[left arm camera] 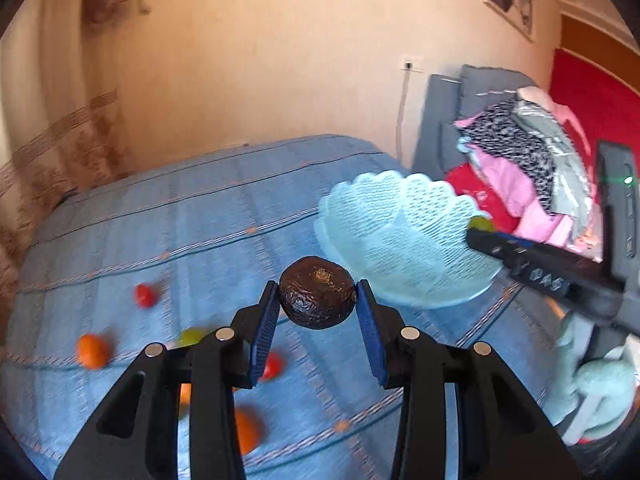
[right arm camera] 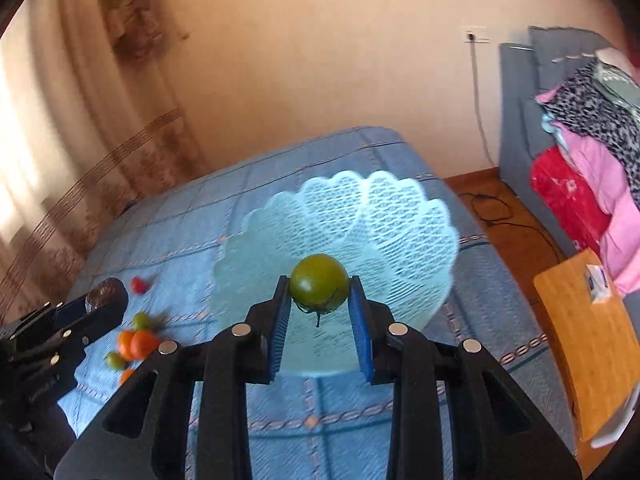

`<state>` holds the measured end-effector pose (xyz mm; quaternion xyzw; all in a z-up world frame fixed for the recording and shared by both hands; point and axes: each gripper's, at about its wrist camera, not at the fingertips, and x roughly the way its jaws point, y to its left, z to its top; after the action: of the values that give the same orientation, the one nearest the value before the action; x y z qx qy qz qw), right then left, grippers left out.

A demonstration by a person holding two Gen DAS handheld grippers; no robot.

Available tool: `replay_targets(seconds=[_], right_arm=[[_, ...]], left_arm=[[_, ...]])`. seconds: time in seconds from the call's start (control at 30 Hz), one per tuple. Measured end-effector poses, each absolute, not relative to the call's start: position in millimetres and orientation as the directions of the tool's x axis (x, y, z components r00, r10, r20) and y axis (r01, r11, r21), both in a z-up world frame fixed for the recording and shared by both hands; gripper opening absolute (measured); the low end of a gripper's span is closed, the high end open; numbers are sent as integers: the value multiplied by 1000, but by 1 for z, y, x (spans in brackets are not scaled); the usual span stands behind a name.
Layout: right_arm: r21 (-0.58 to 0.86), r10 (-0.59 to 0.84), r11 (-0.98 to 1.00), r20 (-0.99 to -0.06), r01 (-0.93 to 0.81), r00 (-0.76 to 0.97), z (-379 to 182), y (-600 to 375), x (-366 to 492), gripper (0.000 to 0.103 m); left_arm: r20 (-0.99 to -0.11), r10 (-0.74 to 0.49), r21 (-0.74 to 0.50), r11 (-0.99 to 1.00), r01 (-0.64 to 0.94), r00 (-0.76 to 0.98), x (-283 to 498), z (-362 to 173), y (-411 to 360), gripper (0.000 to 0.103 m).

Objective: Organize fruits
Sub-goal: 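Carry both fruits to the blue basket and open both tools inside it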

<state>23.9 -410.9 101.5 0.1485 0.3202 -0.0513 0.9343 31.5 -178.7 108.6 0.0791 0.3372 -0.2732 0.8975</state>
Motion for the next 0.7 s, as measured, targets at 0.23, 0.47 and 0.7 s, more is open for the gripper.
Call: replay_targets(seconds=[0.23,0.47,0.7], right_arm=[[225,-17,951,-641,210,767,89,-415,35,30],[249,-71,927,-615,279,785,94,-429,29,72],[288,-98,907,-567,309,818,106,-439,15,72]], left_arm=[[-661,-483,-50,792,609,574,50,91,-228,40],[-683,-502,-77,772,631,530,59,82,-246,47],[-674,-519,-102,770,630,525,57,81,-243,66]])
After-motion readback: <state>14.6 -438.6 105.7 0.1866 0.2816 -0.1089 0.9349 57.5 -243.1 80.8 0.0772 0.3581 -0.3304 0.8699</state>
